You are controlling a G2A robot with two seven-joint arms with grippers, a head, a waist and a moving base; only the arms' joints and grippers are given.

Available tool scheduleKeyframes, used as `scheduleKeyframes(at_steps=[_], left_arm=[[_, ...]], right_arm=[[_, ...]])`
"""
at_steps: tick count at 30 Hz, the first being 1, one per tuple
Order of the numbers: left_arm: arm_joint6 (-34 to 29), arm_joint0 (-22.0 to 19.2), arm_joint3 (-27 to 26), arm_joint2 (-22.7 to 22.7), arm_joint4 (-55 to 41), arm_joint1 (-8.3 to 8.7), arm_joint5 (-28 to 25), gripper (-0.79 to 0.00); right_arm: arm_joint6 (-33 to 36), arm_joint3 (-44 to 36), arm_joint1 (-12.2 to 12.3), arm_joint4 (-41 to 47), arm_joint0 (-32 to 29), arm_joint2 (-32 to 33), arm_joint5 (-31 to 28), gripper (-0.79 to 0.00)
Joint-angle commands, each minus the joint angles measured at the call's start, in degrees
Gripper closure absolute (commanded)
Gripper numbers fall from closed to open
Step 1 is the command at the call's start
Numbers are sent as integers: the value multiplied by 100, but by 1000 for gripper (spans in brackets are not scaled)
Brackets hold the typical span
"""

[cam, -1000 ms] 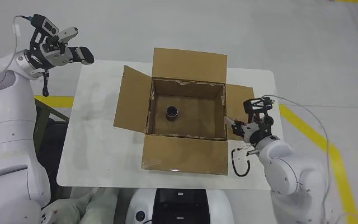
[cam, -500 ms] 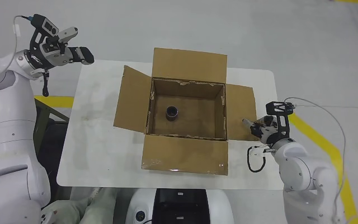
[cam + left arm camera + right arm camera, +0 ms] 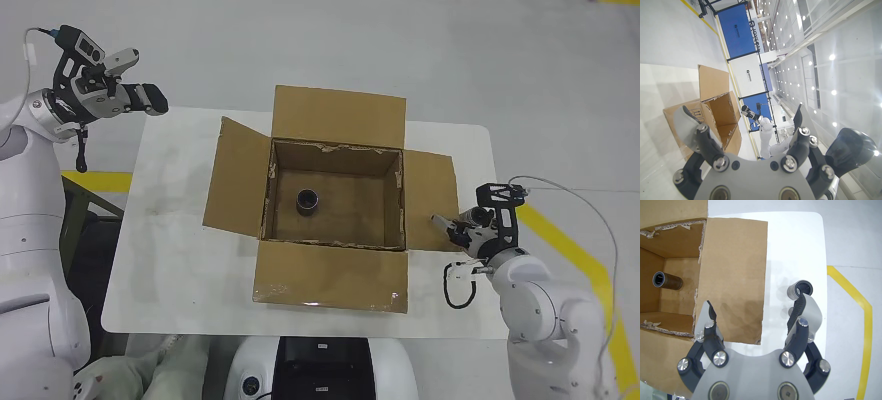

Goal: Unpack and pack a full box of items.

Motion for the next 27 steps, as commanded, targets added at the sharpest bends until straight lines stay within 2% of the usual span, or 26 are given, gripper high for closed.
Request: scheduleKeyframes(at_steps=[1, 7, 24, 27], left_arm=[[0, 0, 0, 0, 0, 0, 0, -785], [0, 0, 0, 0, 0, 0, 0, -785], [0, 0, 0, 0, 0, 0, 0, -785], [0, 0, 0, 0, 0, 0, 0, -785]], right_arm=[[0, 0, 0, 0, 0, 0, 0, -757], [-109, 57, 5, -9, -29, -7, -38, -785], [50, 756, 96, 347, -36, 978, 378, -705], [109, 891, 112, 312, -19, 995, 390, -662]])
